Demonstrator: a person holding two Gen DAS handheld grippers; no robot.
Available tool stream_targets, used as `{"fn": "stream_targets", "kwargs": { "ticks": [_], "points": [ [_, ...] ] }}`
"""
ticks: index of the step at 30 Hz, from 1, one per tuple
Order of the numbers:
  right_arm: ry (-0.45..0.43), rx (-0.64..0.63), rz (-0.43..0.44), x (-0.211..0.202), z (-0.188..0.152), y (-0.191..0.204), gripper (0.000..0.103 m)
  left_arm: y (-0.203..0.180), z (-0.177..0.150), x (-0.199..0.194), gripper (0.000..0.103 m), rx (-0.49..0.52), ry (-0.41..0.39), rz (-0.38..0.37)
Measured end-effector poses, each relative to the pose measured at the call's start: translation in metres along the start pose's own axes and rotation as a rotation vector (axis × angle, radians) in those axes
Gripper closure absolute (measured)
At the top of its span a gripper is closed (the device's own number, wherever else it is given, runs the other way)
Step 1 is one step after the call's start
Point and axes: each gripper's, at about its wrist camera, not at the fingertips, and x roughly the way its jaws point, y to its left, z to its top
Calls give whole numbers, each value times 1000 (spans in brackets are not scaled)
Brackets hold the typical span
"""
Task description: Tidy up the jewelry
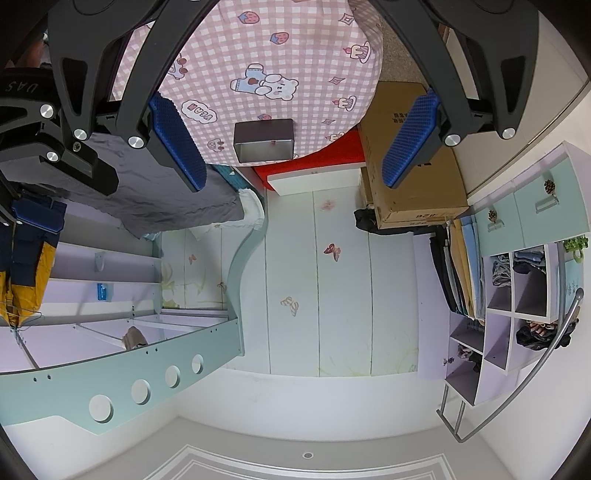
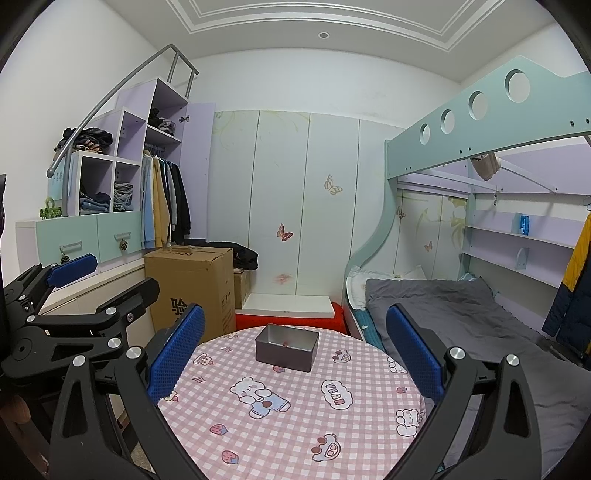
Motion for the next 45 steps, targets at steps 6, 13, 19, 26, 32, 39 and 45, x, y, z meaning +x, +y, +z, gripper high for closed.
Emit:
{"fn": "stream_targets", "kwargs": {
  "ticks": [6, 13, 19, 26, 32, 39, 45],
  "points": [
    [4, 1, -5, 1, -3, -2, 8, -1, -1, 3, 9, -2, 7, -7],
    [13, 2, -7, 6, -4, -4, 8, -1, -2, 8, 9, -4, 20, -13],
    [16, 3, -9, 8, -4, -5, 8, 0, -3, 10, 9, -7, 22, -16],
    [33, 7, -10, 15, -5, -7, 8, -1, -6, 20, 9, -10, 43, -21],
    [52, 10, -14, 24, -8, -11, 8, -4, -9, 30, 9, -9, 67, -25],
    [78, 16, -17, 37, -11, -15, 8, -6, -12, 43, 9, -10, 91, -29],
    [103, 22, -15, 49, -16, -17, 8, -7, -18, 55, 9, -9, 116, -28]
  ]
}}
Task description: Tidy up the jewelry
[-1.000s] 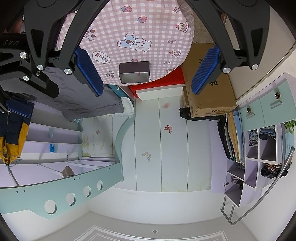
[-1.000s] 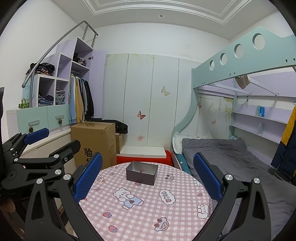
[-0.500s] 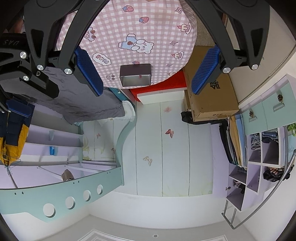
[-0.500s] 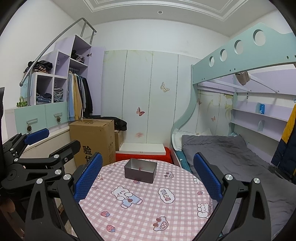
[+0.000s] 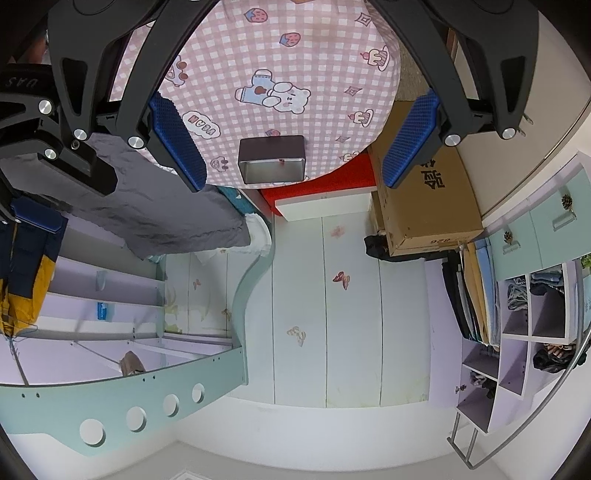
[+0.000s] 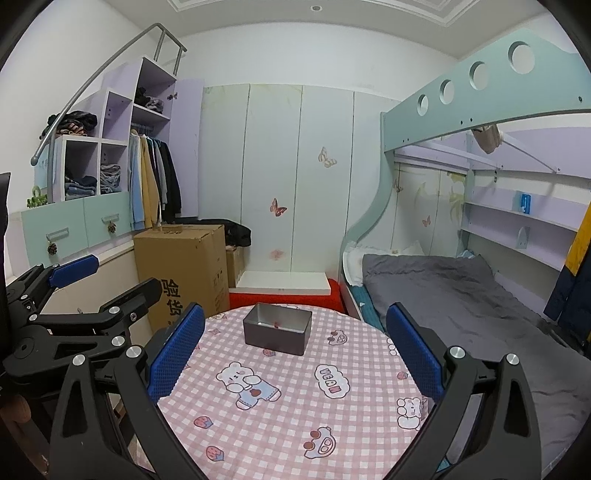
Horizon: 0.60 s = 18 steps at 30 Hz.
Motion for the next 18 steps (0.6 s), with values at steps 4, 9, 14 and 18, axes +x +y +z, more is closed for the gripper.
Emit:
{"fn": "stream_targets", "kwargs": {
  "ticks": [4, 9, 14, 18],
  "points": [
    [16, 7, 3, 8, -2, -2, 8, -2, -1, 8, 9, 0, 15, 3],
    [22, 13, 5, 14, -3, -4, 8, -2, 0, 15, 9, -1, 22, 1],
    [32, 19, 8, 21, -5, -6, 8, -3, -1, 22, 9, 2, 32, 3],
    [43, 22, 8, 28, -6, -7, 8, -3, -2, 30, 9, 1, 43, 4]
  ]
}}
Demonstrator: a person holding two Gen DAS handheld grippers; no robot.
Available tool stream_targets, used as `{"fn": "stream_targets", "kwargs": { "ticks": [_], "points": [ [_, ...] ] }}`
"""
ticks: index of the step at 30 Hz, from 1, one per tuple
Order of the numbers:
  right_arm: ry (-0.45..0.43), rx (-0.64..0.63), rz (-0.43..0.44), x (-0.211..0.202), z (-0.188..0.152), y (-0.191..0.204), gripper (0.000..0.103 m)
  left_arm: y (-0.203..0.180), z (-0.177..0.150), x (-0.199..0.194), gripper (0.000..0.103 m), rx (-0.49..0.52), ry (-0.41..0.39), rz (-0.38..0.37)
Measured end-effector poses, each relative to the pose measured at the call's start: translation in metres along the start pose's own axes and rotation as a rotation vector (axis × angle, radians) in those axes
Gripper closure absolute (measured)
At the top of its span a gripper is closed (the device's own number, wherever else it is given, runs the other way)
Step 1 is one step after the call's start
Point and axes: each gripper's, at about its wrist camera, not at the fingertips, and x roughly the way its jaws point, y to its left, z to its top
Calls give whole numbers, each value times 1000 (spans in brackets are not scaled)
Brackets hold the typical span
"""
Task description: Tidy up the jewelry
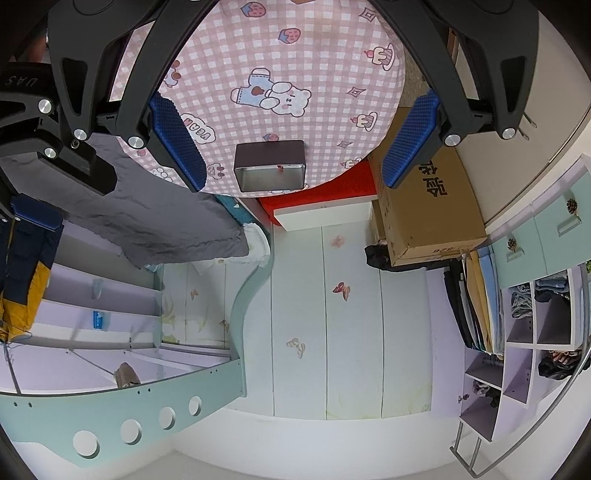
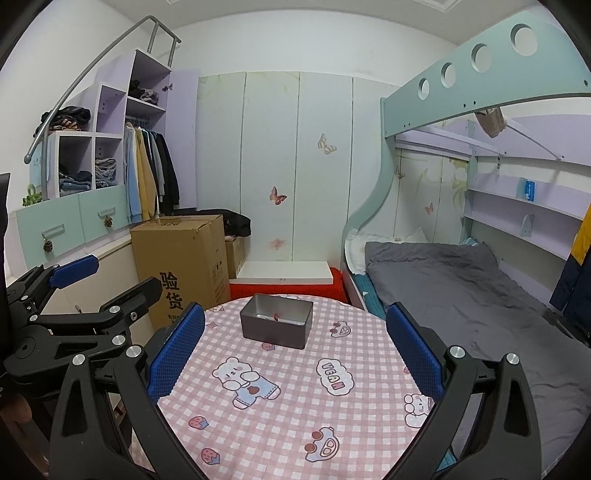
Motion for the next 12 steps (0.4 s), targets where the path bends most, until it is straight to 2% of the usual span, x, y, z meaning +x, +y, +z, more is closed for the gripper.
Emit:
{"fn": "stream_targets", "kwargs": {
  "ticks": [12],
  "points": [
    [27, 25, 4, 25, -3, -5, 8, -1, -1, 27, 9, 1, 18, 4]
  ]
}}
